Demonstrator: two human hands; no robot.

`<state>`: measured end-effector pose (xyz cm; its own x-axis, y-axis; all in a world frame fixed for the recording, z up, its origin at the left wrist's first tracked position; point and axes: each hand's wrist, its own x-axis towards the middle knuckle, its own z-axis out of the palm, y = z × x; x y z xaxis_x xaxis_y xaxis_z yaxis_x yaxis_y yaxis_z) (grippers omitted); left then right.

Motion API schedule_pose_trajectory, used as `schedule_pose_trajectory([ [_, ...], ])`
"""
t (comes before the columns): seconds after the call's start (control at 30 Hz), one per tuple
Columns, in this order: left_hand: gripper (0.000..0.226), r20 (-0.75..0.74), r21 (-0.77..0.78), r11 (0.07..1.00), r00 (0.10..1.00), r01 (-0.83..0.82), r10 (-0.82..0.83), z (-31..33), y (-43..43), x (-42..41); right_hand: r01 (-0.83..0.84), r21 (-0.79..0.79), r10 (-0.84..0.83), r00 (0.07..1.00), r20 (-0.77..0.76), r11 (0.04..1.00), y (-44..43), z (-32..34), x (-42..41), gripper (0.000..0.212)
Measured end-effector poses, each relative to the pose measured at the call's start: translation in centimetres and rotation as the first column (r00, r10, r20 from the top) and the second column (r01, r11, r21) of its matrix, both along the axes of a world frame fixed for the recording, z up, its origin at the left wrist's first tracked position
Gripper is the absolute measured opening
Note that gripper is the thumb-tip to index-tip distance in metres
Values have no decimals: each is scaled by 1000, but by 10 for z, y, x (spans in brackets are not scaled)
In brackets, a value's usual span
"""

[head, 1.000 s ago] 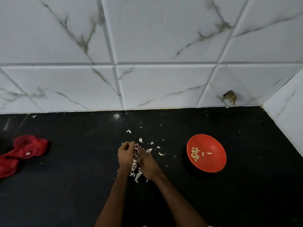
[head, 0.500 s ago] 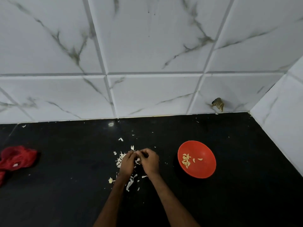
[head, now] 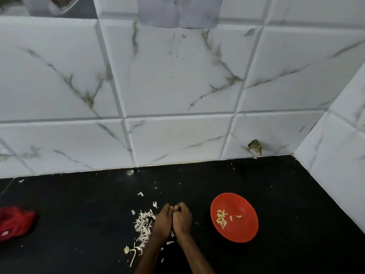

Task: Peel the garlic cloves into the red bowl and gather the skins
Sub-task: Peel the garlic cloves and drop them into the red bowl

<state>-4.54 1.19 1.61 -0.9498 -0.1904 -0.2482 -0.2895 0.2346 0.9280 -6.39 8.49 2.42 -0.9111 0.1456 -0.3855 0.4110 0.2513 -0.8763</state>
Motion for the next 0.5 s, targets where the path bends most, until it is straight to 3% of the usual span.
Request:
schedule_pose_trajectory([
  [0.2, 28, -12, -80, 994, 997, 80, -81, -1, 10, 3, -20, 102, 19, 1000, 7, 995, 14, 1, -1, 29],
  [0.4, 28, -25, 33, 999, 999, 31, -31, -8, 3, 6, -62, -81, 68, 996, 62, 995, 27, -6, -2, 19],
  [0.5, 26, -26, 19, 999, 999, 37, -36, -9, -4, 4, -144, -92, 149, 988, 47, 985, 34, 0, -5, 15],
])
